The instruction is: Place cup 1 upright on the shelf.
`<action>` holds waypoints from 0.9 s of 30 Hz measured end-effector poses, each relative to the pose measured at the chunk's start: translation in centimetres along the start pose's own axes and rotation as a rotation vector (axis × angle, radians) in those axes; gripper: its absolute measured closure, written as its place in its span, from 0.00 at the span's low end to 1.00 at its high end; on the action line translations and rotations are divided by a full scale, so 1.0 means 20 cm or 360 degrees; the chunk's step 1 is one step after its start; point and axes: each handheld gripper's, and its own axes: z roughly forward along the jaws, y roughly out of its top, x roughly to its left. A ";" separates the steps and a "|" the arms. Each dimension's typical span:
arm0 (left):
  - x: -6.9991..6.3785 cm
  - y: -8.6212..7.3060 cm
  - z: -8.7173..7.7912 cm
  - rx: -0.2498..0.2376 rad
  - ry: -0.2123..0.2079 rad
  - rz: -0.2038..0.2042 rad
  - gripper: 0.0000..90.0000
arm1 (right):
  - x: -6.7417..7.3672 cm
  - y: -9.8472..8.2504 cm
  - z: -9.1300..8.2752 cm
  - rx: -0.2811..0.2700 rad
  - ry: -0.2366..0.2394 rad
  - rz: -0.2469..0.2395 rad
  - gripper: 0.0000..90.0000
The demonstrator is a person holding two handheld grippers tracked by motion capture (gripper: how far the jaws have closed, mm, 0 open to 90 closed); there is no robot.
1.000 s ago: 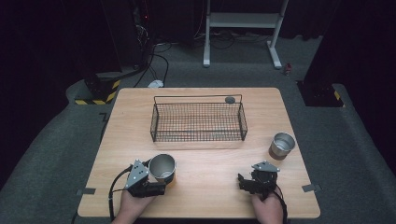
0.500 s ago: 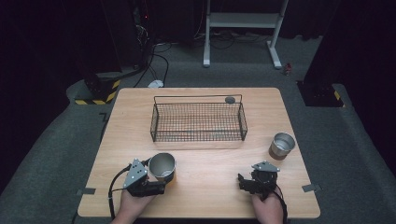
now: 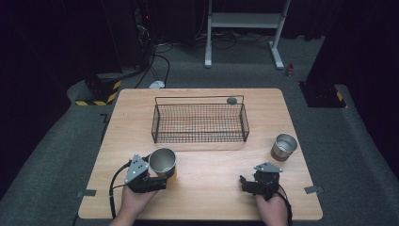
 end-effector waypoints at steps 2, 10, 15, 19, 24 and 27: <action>0.00 0.01 0.01 -0.0002 0.0007 0.0011 0.15 | 0.00 0.00 0.00 0.0001 0.0002 0.0000 0.09; -0.02 0.05 0.05 -0.0016 0.0021 0.0012 0.15 | 0.00 0.01 0.01 -0.0002 -0.0009 -0.0023 0.10; -0.03 0.06 0.06 -0.0024 0.0032 0.0015 0.15 | -0.01 0.01 0.01 0.0003 0.0007 -0.0002 0.10; -0.03 0.07 0.06 -0.0029 0.0048 0.0005 0.15 | -0.01 0.01 0.01 0.0001 0.0010 -0.0001 0.09; -0.03 0.10 0.05 -0.0045 0.0064 0.0002 0.15 | -0.01 0.01 0.01 0.0003 0.0009 -0.0001 0.09; -0.02 0.11 0.05 -0.0053 0.0065 -0.0003 0.15 | -0.01 0.01 0.01 0.0004 0.0009 -0.0001 0.09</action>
